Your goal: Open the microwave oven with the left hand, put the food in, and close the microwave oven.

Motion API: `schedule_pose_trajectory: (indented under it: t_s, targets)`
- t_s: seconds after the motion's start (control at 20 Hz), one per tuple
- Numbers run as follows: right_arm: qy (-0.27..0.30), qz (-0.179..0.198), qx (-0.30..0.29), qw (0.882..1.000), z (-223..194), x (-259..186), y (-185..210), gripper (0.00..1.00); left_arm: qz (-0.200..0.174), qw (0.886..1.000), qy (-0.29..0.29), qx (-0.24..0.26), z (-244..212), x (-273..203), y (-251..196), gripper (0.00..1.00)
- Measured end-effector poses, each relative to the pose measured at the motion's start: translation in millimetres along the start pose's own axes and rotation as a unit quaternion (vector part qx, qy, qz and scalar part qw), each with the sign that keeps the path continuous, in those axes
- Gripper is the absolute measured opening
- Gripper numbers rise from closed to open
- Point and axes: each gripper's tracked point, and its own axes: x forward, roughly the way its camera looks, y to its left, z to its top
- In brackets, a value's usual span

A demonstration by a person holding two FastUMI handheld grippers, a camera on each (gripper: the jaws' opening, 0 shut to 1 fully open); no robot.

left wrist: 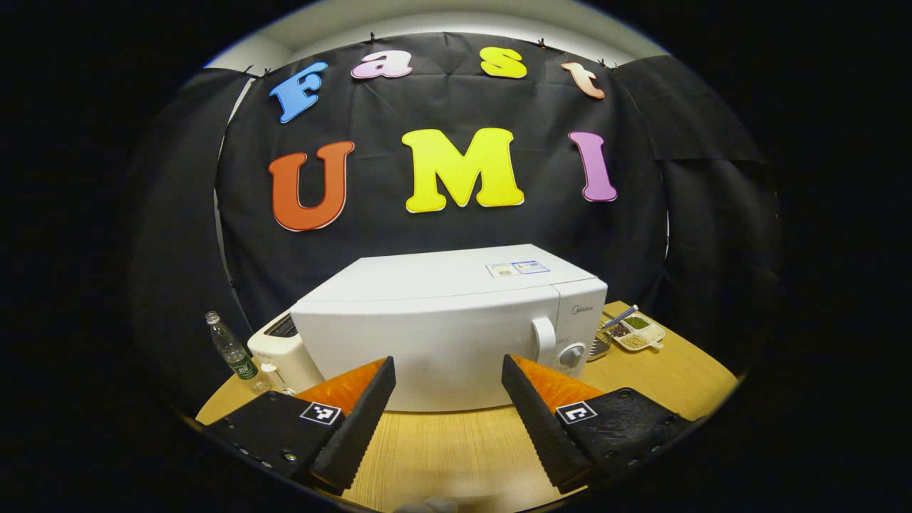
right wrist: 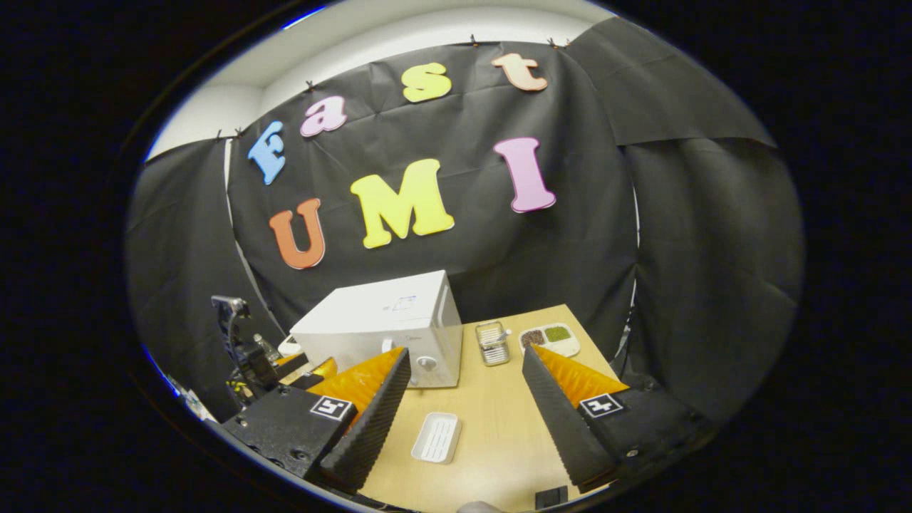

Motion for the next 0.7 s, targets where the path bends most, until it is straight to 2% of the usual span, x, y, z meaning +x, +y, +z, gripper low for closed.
schedule_pose_trajectory:
  t_s: [0.05, 0.15, 0.2, 0.25, 0.3, 0.45, 0.7]
  targets:
    - [0.0, 0.004, -0.004, 1.0, -2, -2, 5, 0.92, -0.002, 1.0, -0.005, -0.002, 11, -14, -1, 0.93]
    - [-0.01, 0.013, -0.012, 1.0, 1, -6, 15, 0.92, -0.001, 1.0, -0.022, -0.001, 36, -43, 1, 0.94]
    - [-0.017, 0.013, -0.018, 1.0, 5, -6, 18, 1.0, 0.001, 1.0, -0.028, 0.001, 47, -57, 5, 0.94]
    - [-0.024, 0.014, -0.024, 0.999, 9, -6, 21, 0.92, 0.009, 1.0, -0.03, -0.002, 54, -71, 11, 0.95]
    - [-0.029, 0.014, -0.031, 0.999, 12, -6, 23, 0.92, 0.015, 0.999, -0.036, -0.008, 65, -84, 16, 0.95]
    - [-0.048, 0.012, -0.049, 0.998, 27, -6, 29, 0.92, 0.002, 0.998, -0.056, -0.034, 97, -115, 15, 0.95]
    - [-0.072, 0.017, -0.055, 0.996, 53, -4, 40, 0.92, 0.025, 0.995, -0.087, -0.043, 143, -137, 35, 0.95]
